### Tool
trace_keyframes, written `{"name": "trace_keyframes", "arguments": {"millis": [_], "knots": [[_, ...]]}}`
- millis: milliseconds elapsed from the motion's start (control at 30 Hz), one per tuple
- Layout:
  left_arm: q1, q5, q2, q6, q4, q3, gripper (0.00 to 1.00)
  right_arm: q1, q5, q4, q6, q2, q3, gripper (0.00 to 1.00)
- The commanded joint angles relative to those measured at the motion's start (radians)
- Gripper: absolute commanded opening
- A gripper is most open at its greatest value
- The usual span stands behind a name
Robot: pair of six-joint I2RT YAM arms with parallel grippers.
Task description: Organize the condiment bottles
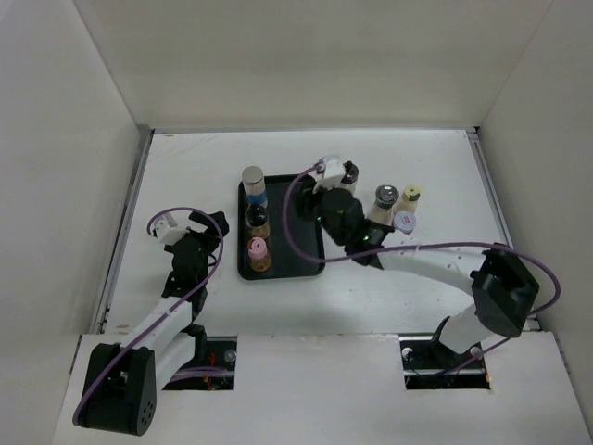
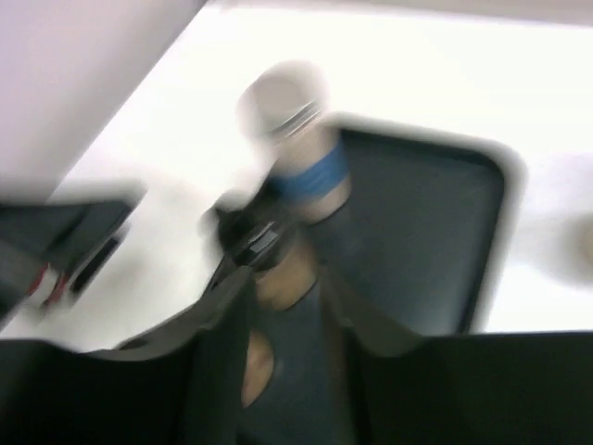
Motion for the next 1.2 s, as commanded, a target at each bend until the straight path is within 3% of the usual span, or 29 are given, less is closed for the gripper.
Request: {"name": "trace_keyframes", "arguments": {"millis": [0, 100, 367, 600, 967, 1033, 1167], "knots": [[0.0, 0.002, -0.008, 0.0, 0.036, 0.006, 1.0, -0.156, 0.039, 0.02, 0.04, 0.003, -0.007, 0.32], [0.0, 0.008, 0.011, -0.003, 0.039, 0.006, 1.0, -0.258, 0.106, -0.048, 0.031, 0.075, 0.067, 0.33], [0.004, 0.005, -0.002, 0.002, 0.034, 0.004, 1.0, -0.405, 0.217, -0.091, -0.012, 0.233, 0.208, 0.79], [-0.008, 0.005, 0.032, 0.002, 0.043, 0.014, 1.0, -0.447, 0.191, -0.135, 0.011, 0.307, 0.268, 0.92], [-0.008, 0.011, 0.028, 0.0, 0.051, 0.012, 1.0, -0.488, 0.088, -0.168, 0.033, 0.407, 0.354, 0.86], [-0.008, 0.002, 0.023, 0.003, 0.051, 0.012, 1.0, -0.488, 0.087, -0.178, 0.033, 0.41, 0.355, 0.82], [-0.008, 0.012, 0.045, -0.003, 0.051, 0.015, 1.0, -0.497, 0.085, -0.166, 0.036, 0.386, 0.351, 0.6]]}}
